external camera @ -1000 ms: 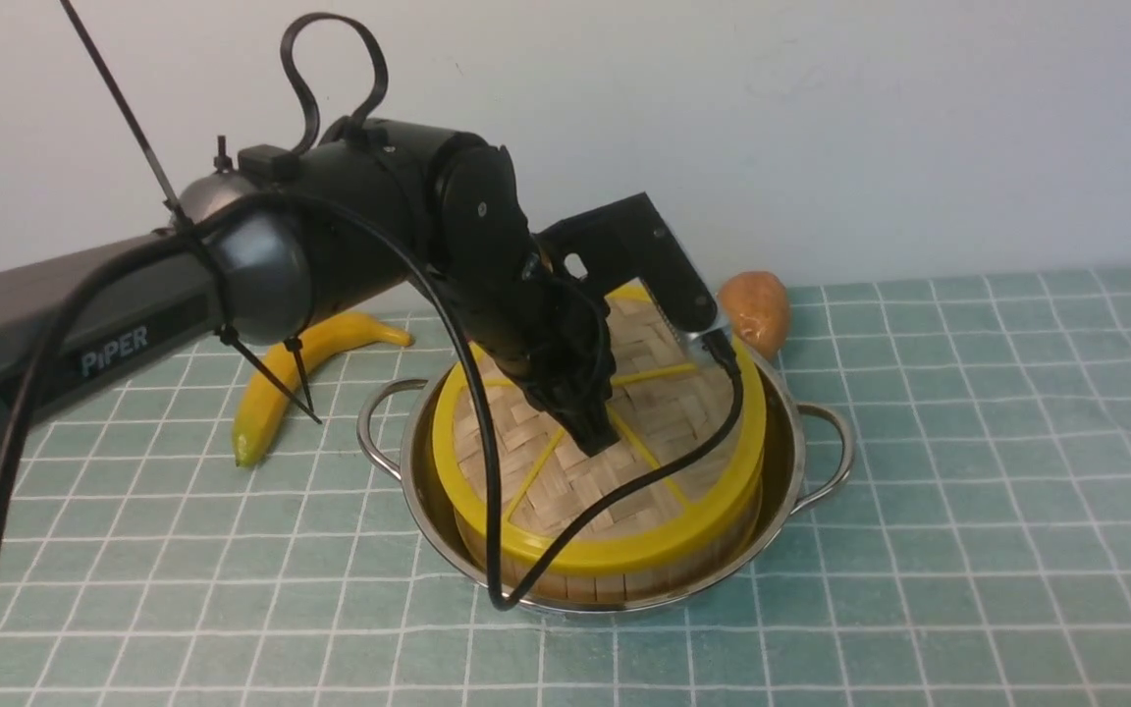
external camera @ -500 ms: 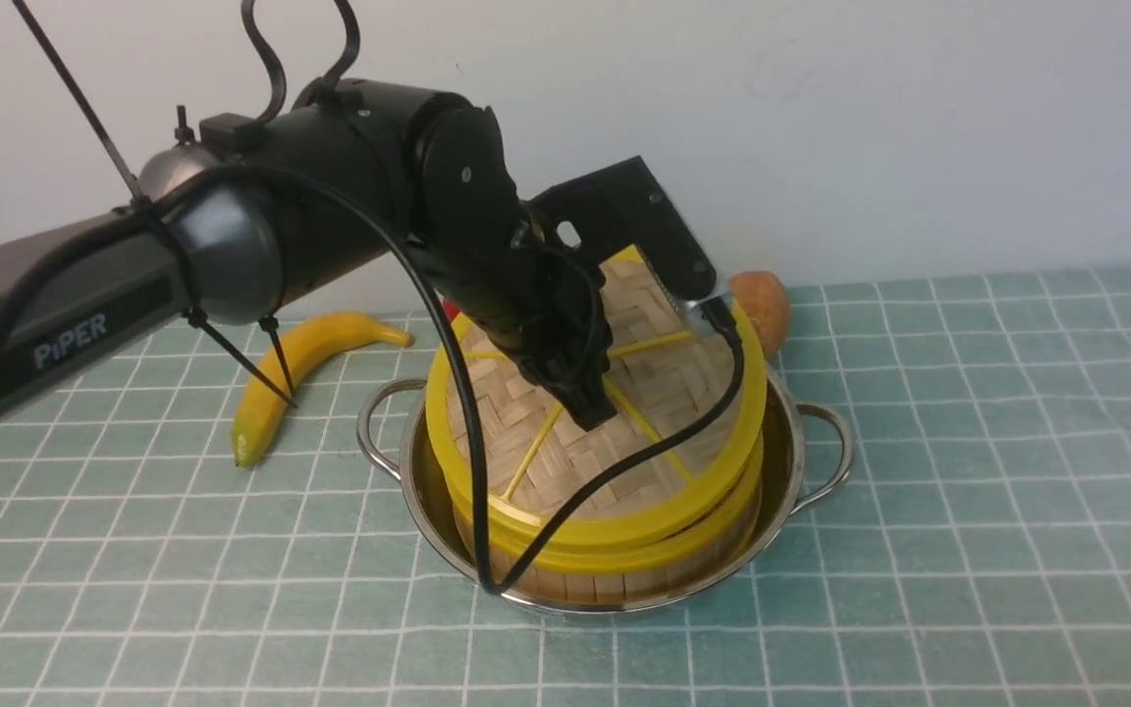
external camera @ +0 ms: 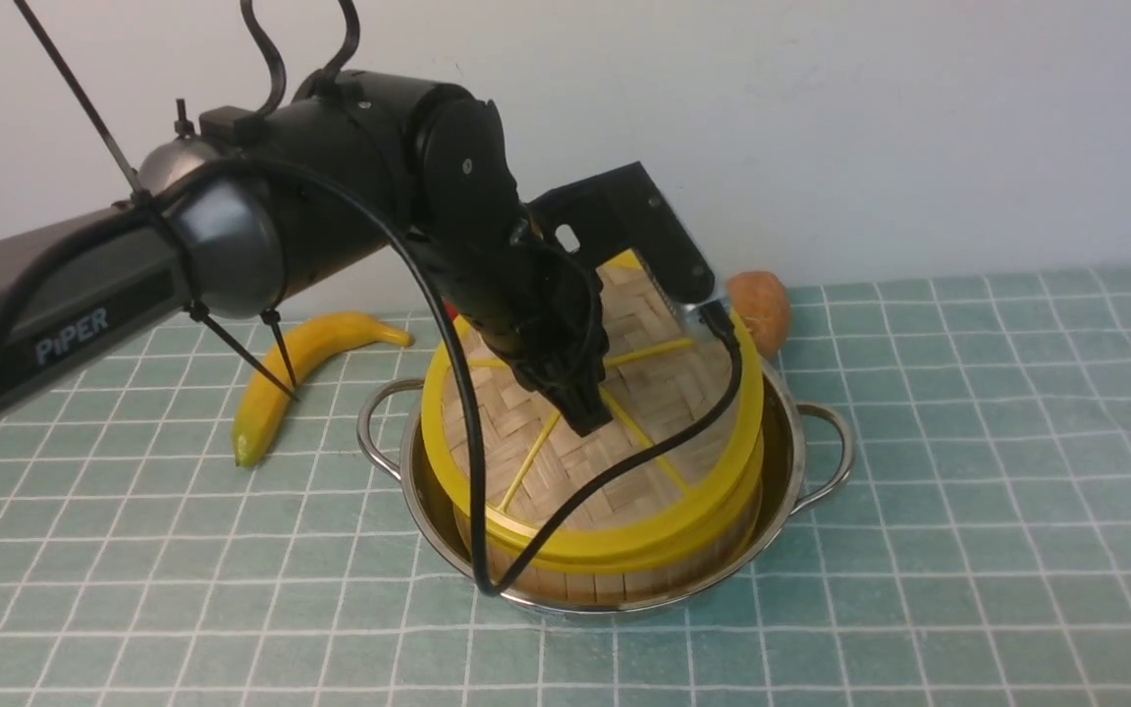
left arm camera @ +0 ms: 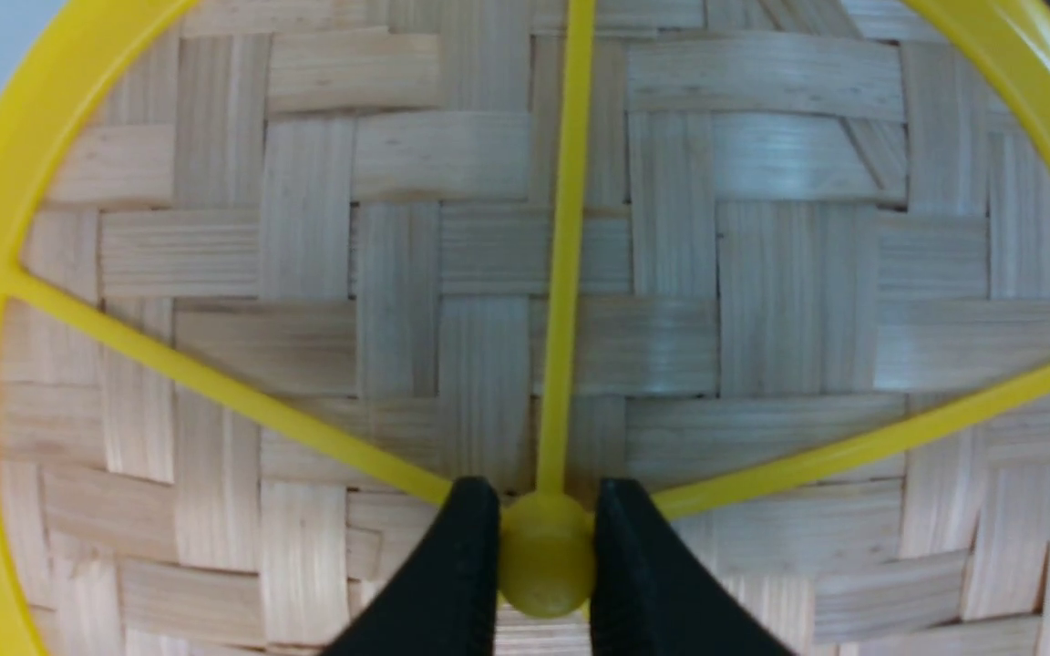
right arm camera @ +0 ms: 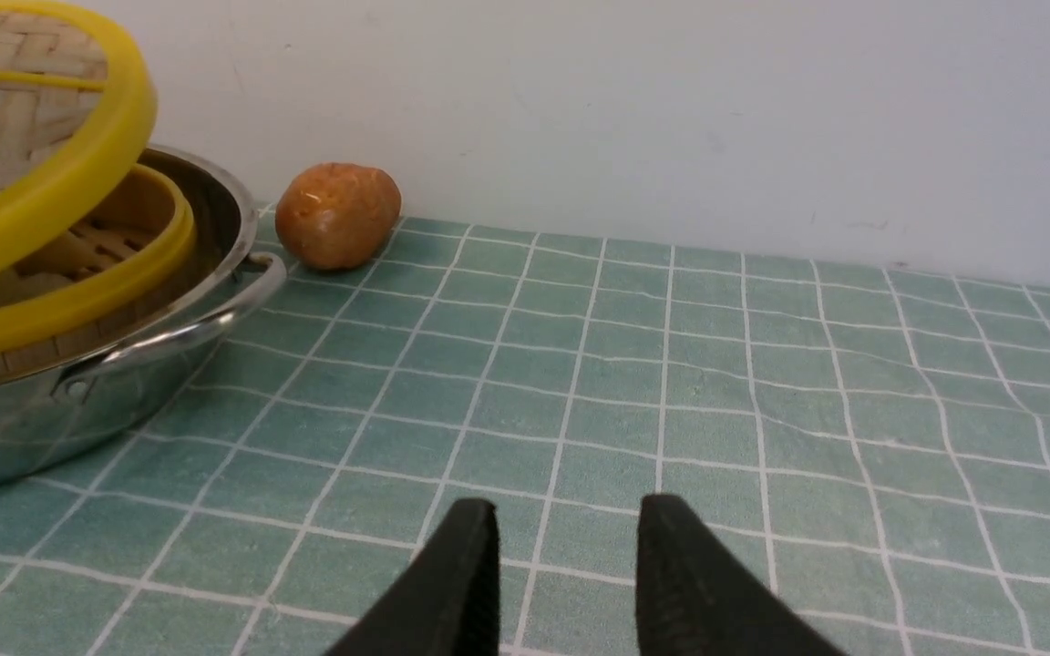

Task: Place the steamer in the pot on the blue tablecloth, and put the lid on the steamer.
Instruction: 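Place the yellow bamboo steamer lid onto the steamer in the pot with the left gripper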

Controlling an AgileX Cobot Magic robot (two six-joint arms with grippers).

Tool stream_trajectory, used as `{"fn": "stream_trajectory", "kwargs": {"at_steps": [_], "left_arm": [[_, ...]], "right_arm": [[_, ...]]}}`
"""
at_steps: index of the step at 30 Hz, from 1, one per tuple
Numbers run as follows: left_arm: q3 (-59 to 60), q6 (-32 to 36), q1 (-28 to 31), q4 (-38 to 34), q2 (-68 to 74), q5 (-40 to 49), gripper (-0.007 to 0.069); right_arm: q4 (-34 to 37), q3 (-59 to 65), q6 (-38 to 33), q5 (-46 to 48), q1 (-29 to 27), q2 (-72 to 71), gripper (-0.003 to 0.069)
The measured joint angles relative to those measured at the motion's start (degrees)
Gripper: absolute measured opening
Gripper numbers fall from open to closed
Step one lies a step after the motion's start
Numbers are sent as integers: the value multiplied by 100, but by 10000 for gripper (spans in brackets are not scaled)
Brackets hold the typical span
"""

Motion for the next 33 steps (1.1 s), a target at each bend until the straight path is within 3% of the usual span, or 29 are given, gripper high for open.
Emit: {"fn": "stream_trajectory", "kwargs": {"at_steps": [33], "left_arm": [[-25,-18,0,-18,149,-136,116]], "right_arm": [[0,0,0,0,0,0,240]]}}
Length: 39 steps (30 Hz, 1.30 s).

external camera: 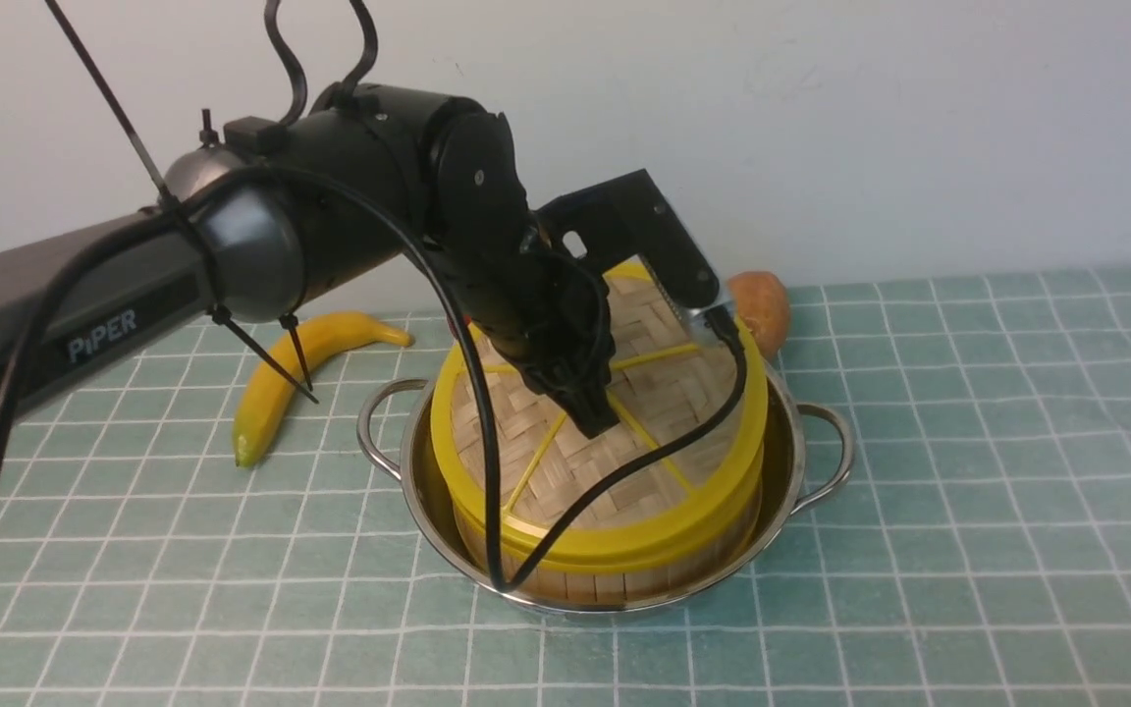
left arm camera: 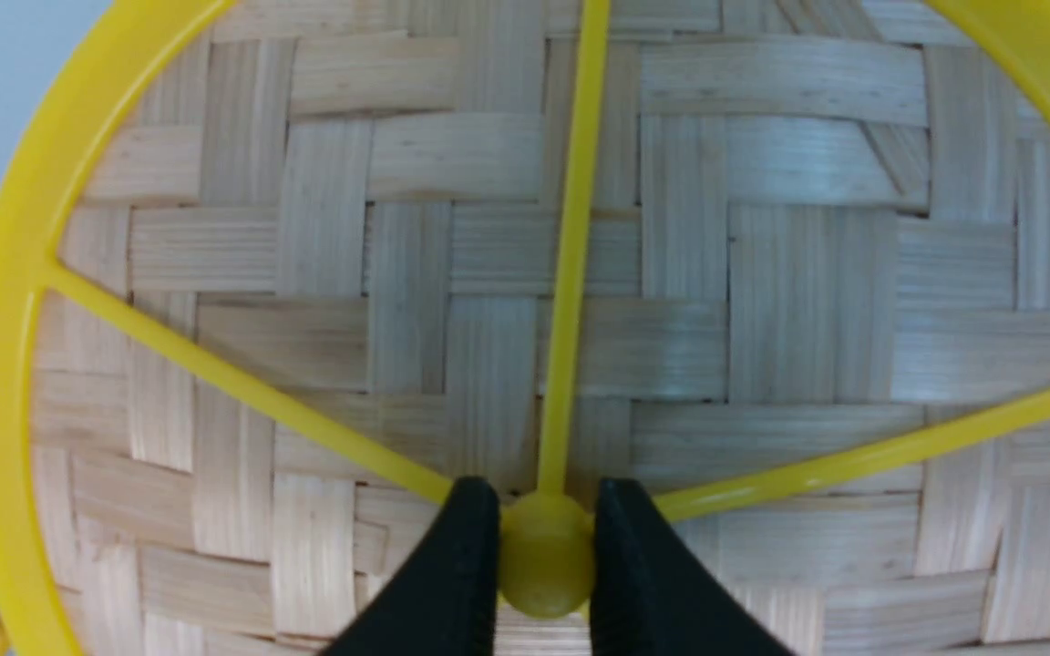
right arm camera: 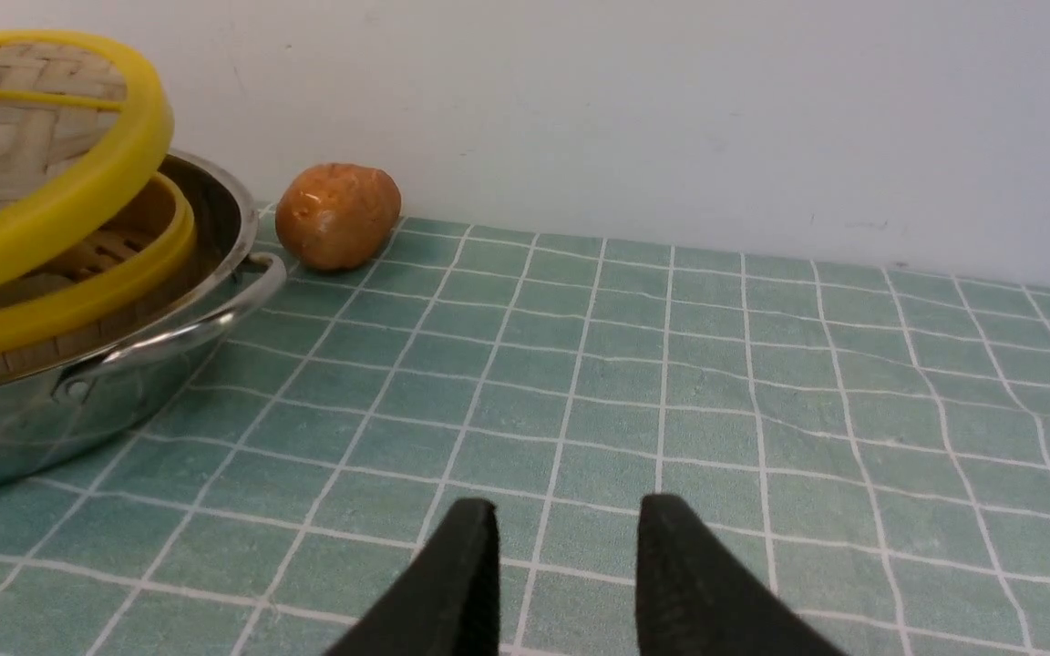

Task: Place the steamer in the pot on the blue tablecloth, and put the lid on the steamer.
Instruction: 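Place the yellow bamboo steamer lid onto the steamer in the pot with the left gripper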

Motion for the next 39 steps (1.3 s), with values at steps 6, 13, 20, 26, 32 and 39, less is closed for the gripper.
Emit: {"fn": "stream_trajectory", "kwargs": {"at_steps": [6,13,20,26,32,39], "left_arm": [[0,0,0,0,0,0,116],[0,0,0,0,0,-17,116],[0,0,0,0,0,-40,116],[0,0,0,0,0,-40,139],[-11,0,0,16,0,-220,218],[-11,0,0,16,0,-227,272]], "right_arm": [[0,0,0,0,0,0,240],[0,0,0,0,0,0,240],[0,0,0,0,0,0,240],[0,0,0,0,0,0,240],[0,0,0,0,0,0,240],[0,0,0,0,0,0,240]]}}
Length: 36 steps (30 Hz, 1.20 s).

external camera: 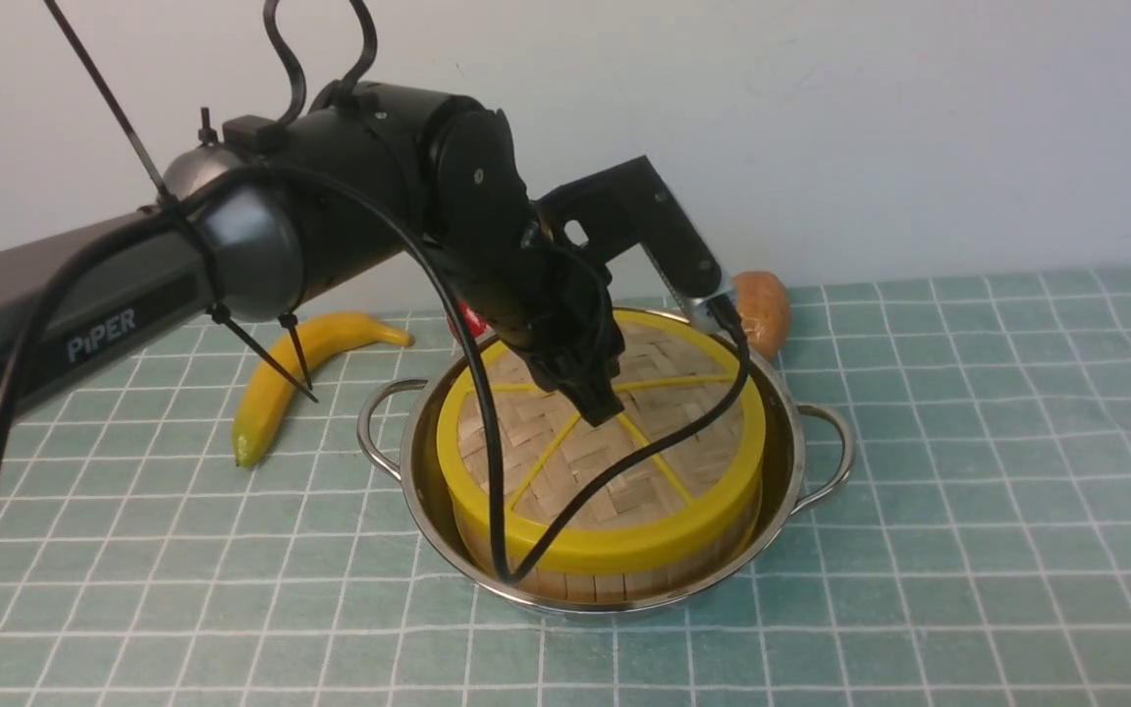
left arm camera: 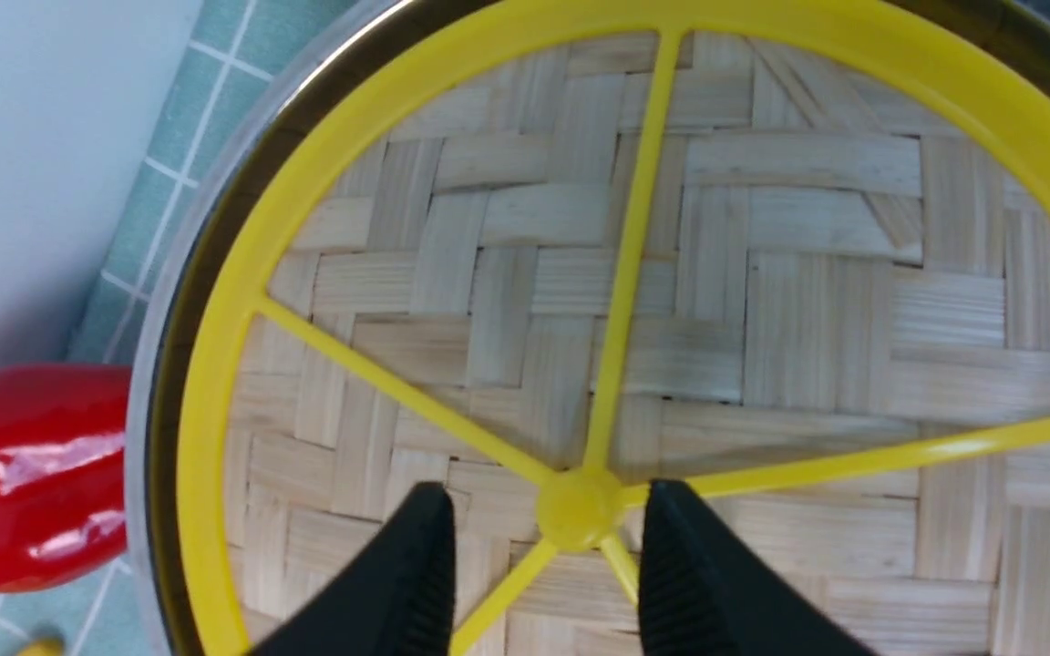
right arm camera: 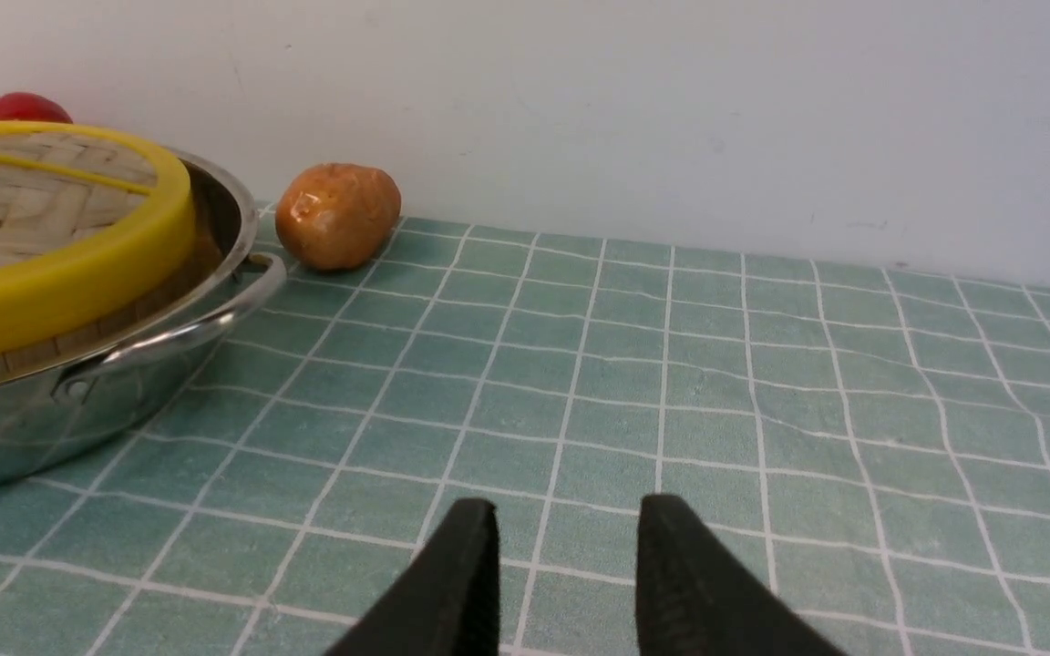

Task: Place the steamer in the pot on the blue tablecloth, and put the lid on the steamer.
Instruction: 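Place the yellow bamboo steamer lid onto the steamer in the pot with the left gripper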

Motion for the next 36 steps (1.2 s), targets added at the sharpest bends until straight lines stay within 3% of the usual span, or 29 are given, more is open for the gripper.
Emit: {"fn": "stream_trajectory", "kwargs": {"at_steps": [14,36], "left_arm": [[0,-42,0,-7,5,-400,274],[-12,-952,5,201,503,-435,274]], "right_arm": [[0,0,0,0,0,0,240],[0,0,0,0,0,0,240]]}}
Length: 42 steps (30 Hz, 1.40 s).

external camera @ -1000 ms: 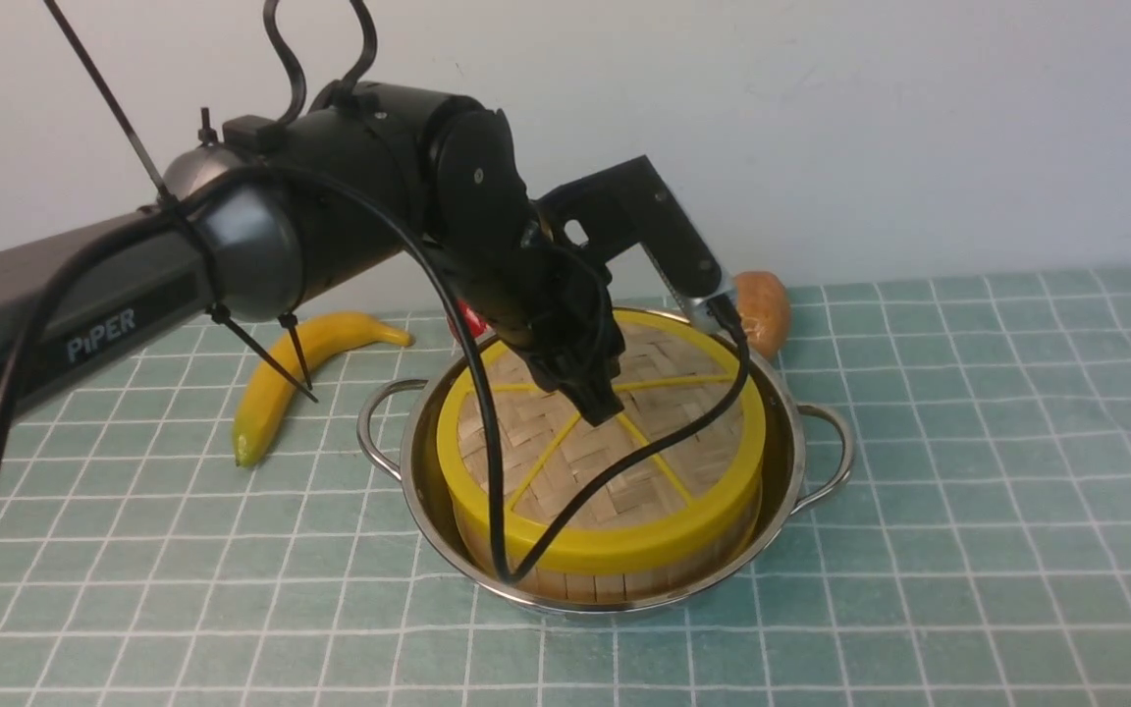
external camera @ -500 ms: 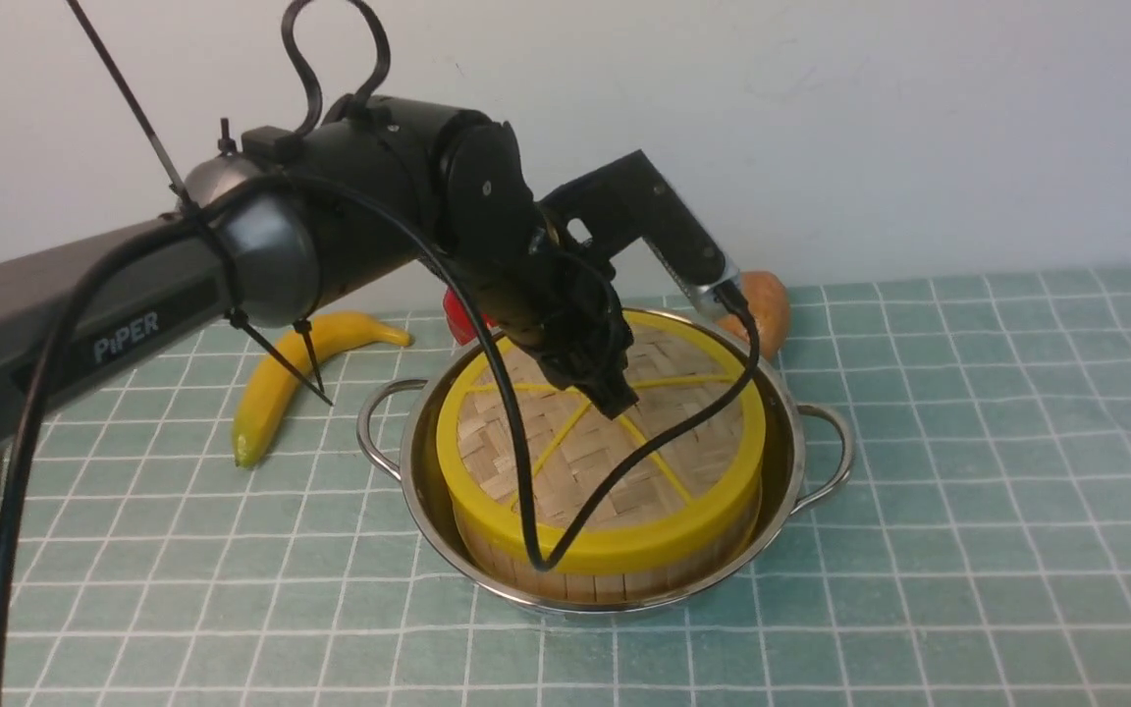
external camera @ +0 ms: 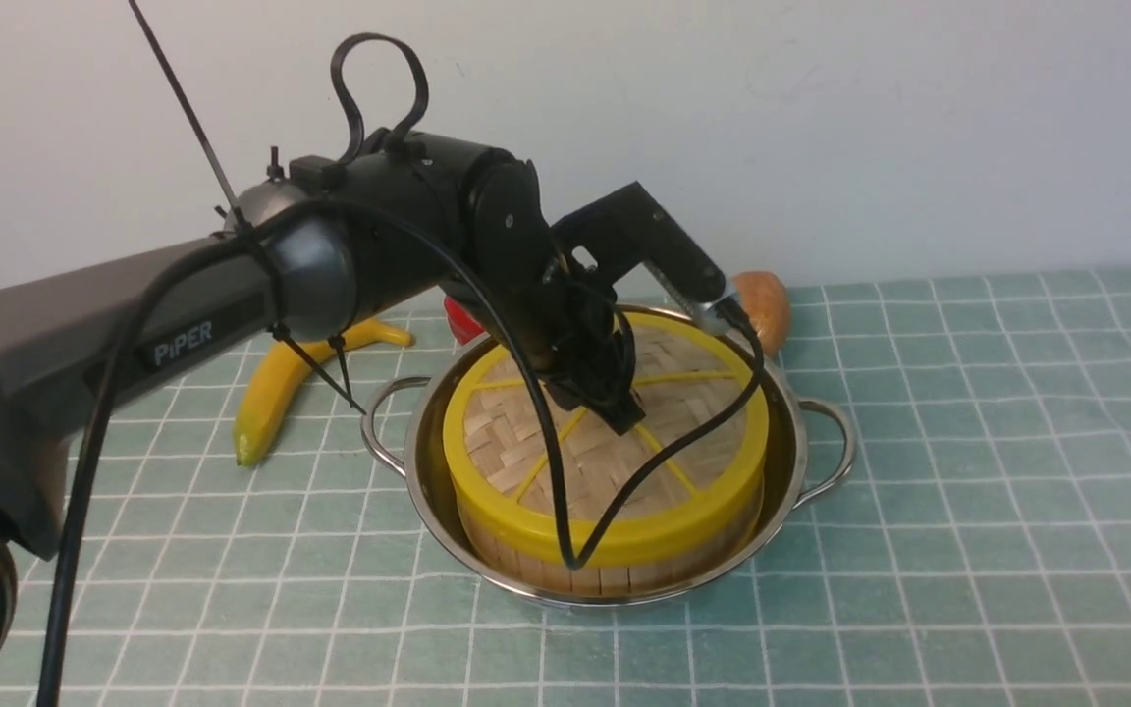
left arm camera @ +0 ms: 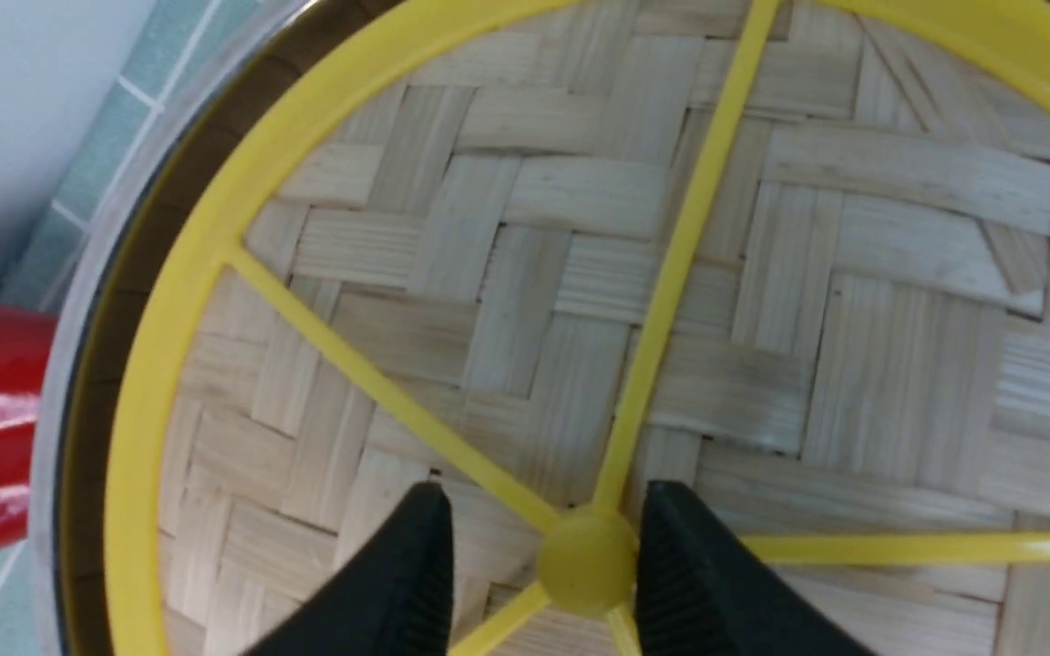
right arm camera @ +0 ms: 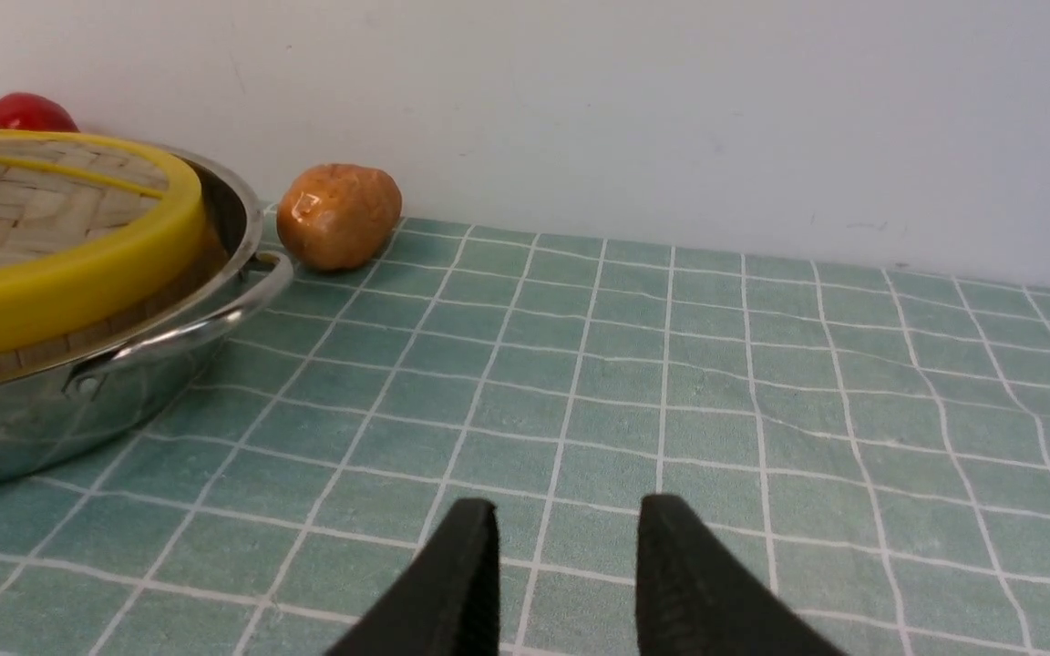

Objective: Place the steamer in the pot on the blue tablecloth, and put the lid on the steamer.

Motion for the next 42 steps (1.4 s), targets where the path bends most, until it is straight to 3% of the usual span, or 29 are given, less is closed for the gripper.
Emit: {"fn": "stream_trajectory", "kwargs": {"at_steps": [13,17,22,28,38,42], "left_arm": [[16,-171,0,88,-664,-100,274],[16,-467,0,102,-1232,56,274],[16,-1353,0,102,-2035,135,274],[16,-2173,0,85,-2832,-256,274],[10,-2266,9,304,-3104,-557,274],[67,-2689,199,568,-3158,-112,274]], "right_arm": [[0,0,0,0,0,0,243],[0,0,0,0,0,0,243],[0,0,0,0,0,0,243],[0,0,0,0,0,0,243],[0,0,0,0,0,0,243],[0,0,0,0,0,0,243]]}}
